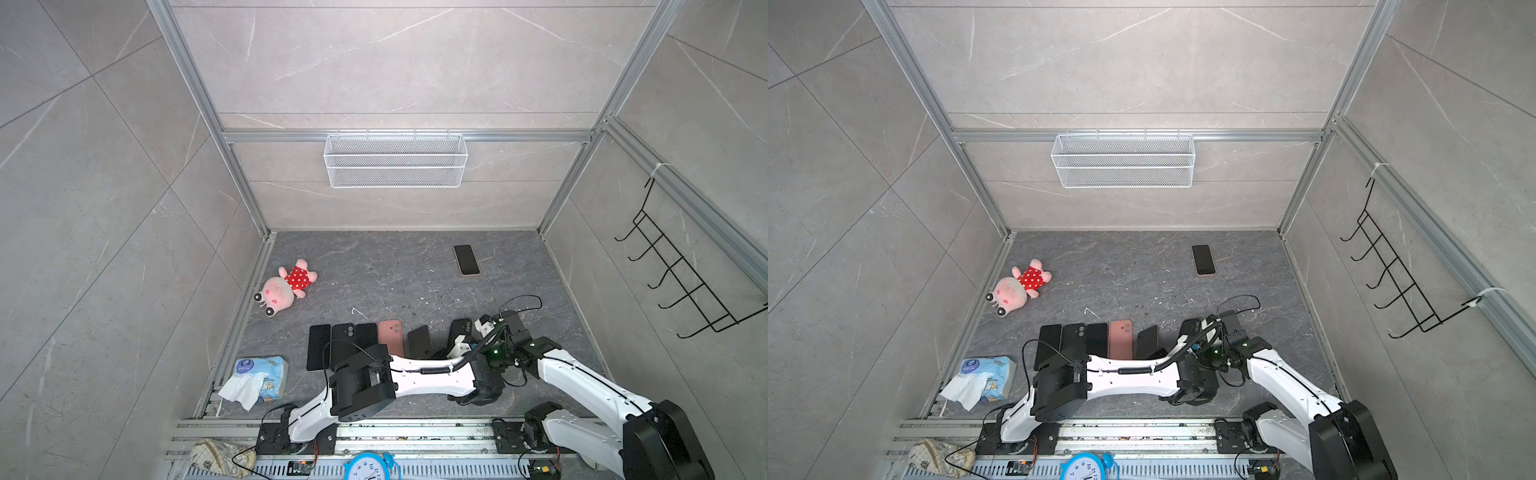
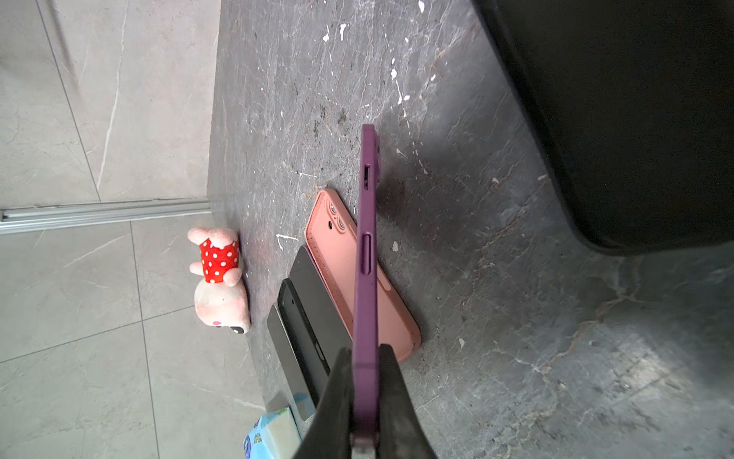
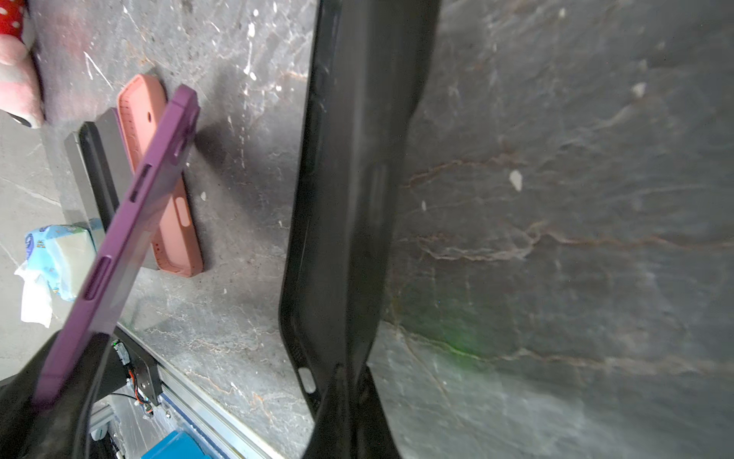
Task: Take the phone out of the phone case
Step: Place the phone at the center of the table.
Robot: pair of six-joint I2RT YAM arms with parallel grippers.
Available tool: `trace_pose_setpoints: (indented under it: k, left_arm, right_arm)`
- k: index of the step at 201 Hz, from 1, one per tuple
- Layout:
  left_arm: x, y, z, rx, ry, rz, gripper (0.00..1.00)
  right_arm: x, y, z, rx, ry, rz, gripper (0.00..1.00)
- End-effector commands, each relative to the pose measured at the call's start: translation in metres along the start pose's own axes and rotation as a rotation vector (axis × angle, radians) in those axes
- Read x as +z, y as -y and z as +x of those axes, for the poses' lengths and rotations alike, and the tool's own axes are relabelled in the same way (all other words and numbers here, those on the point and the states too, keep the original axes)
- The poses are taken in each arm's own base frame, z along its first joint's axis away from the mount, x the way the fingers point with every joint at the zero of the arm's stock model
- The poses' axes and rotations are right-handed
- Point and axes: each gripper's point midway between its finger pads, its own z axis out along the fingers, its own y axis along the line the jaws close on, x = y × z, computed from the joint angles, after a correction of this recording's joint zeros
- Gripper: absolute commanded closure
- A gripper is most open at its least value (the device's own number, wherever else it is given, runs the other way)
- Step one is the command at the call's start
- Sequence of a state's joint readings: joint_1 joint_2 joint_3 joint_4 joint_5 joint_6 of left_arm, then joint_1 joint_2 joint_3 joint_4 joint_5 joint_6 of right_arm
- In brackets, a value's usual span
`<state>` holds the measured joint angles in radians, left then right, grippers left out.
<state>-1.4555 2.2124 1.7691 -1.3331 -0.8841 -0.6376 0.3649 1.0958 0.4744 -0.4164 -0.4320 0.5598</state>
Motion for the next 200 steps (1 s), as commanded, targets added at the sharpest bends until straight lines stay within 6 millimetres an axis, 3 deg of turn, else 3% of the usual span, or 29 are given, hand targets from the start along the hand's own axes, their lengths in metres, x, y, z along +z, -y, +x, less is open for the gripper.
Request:
trace_pose_setpoints:
  k: [1,53,134,166,200]
  left_arm:
    - [-0.004,0.011,-0.004,0.04,0.017,-0.008,0.86]
    - [0.007,0.033,-0.003,0.03,0.009,0.019,0.85]
    - [0.017,0.047,-0.001,0.007,0.018,0.032,0.68]
    - [0.022,0.047,0.008,-0.007,0.005,0.031,0.57]
    - [0.022,0.04,0.01,-0.037,0.01,0.018,0.39]
  right_arm:
    - [-0.001,-0.017,-0.006,-0.056,-0.005,-0.061,1.0]
    - [0.009,-0.018,-0.004,-0.06,-0.047,-0.076,1.0]
    - [0.018,-0.016,-0.004,-0.058,-0.076,-0.076,1.0]
    - [0.021,-0.014,-0.002,-0.062,-0.099,-0.074,1.0]
    - [0.024,-0.015,-0.004,-0.062,-0.105,-0.075,1.0]
